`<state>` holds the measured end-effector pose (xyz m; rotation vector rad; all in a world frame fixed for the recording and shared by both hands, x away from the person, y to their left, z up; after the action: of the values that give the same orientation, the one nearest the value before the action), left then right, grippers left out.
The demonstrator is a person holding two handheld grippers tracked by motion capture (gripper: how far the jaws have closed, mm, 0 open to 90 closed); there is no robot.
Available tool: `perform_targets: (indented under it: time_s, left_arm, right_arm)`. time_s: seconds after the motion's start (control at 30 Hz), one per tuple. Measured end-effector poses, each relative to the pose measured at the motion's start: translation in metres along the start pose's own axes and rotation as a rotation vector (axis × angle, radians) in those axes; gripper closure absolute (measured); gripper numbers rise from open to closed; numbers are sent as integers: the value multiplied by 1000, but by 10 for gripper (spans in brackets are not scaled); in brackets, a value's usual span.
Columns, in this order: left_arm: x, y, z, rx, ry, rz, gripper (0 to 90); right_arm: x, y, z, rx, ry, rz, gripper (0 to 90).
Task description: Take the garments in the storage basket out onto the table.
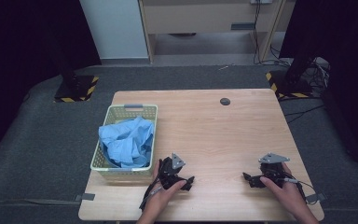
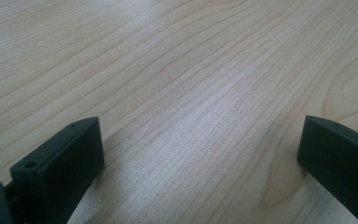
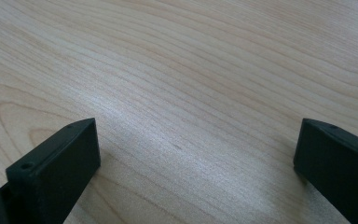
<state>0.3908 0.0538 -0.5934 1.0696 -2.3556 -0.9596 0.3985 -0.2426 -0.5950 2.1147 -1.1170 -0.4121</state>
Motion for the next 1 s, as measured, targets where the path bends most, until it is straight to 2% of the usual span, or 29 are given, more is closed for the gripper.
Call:
perform_targets:
  time_s: [0.67, 0.77, 1.0]
  left_arm:
    - [0, -1, -1, 0, 1, -1, 0]
    - [-2, 0, -1, -2, 11, -12, 0]
    - [-2, 0, -1, -3, 8, -8, 1]
  right_arm:
    - [-2, 0, 0, 1, -1, 2, 5]
    - [-3, 0, 0, 0, 3, -1, 5]
    - [-6, 0, 0, 2, 12, -12, 5]
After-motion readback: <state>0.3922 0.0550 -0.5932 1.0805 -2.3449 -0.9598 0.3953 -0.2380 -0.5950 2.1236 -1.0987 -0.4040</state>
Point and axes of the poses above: each handheld gripper's, and its own axes: y roughly backward along the jaws, z roughly out of its underside, x roughly to its right, the point moved 8 cm from there along -y, roughly forward along the jaws, and after that the axes turned 4 degrees about y, right-handed, at the moved point
